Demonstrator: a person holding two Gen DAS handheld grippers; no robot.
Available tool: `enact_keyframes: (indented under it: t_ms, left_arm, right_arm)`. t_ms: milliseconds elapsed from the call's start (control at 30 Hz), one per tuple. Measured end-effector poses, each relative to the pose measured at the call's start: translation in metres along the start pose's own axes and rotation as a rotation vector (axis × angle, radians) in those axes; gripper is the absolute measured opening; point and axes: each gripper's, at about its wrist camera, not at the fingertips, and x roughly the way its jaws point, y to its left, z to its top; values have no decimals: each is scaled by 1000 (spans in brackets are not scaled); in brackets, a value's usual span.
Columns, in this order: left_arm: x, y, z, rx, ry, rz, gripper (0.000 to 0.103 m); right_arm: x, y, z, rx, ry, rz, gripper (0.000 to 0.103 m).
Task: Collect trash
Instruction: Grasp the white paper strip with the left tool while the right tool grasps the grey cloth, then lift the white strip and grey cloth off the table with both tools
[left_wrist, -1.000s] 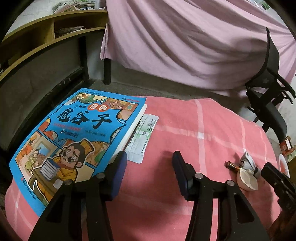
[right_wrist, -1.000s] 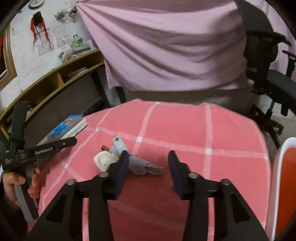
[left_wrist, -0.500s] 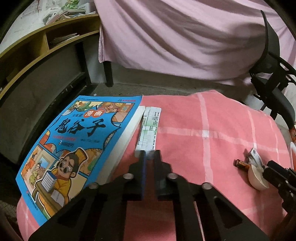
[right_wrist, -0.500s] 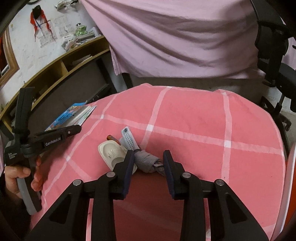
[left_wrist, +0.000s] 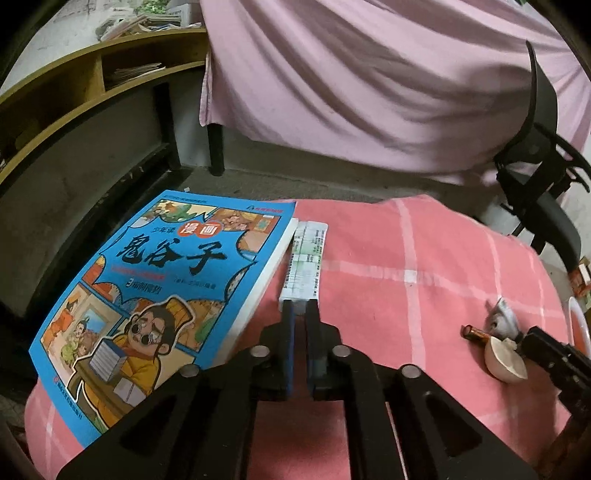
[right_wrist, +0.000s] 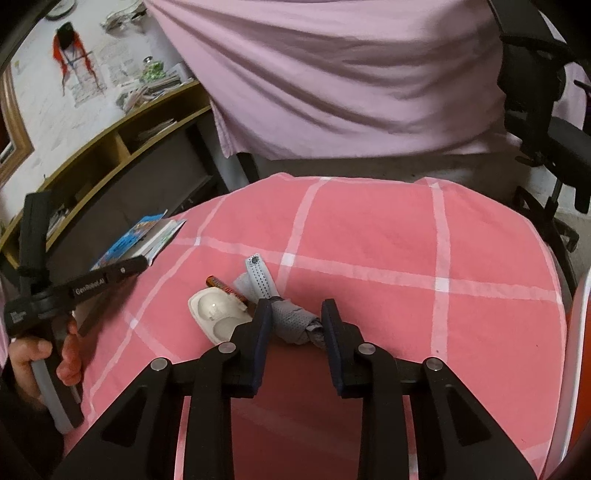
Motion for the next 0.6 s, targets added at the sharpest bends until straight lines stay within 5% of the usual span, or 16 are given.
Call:
enact_keyframes:
  t_ms: [100, 200, 433, 500, 600]
  left_arm:
    - [4, -5, 7, 4, -6, 22, 27]
    - [11, -11, 15, 19, -13, 24, 30]
    - [27, -10, 18, 26, 42, 24, 29]
    - [28, -7, 18, 18, 44, 22, 19]
    - [26, -6, 16, 7, 43, 13, 18]
  right_arm:
    - [-1, -8, 0, 46, -4, 21, 25]
    - [0, -9, -1, 60, 1, 36, 25]
    - [2, -17, 1, 93, 8, 71, 25]
    - [2, -17, 0, 92, 8, 71, 25]
    - [1, -13, 0, 79, 10, 61, 25]
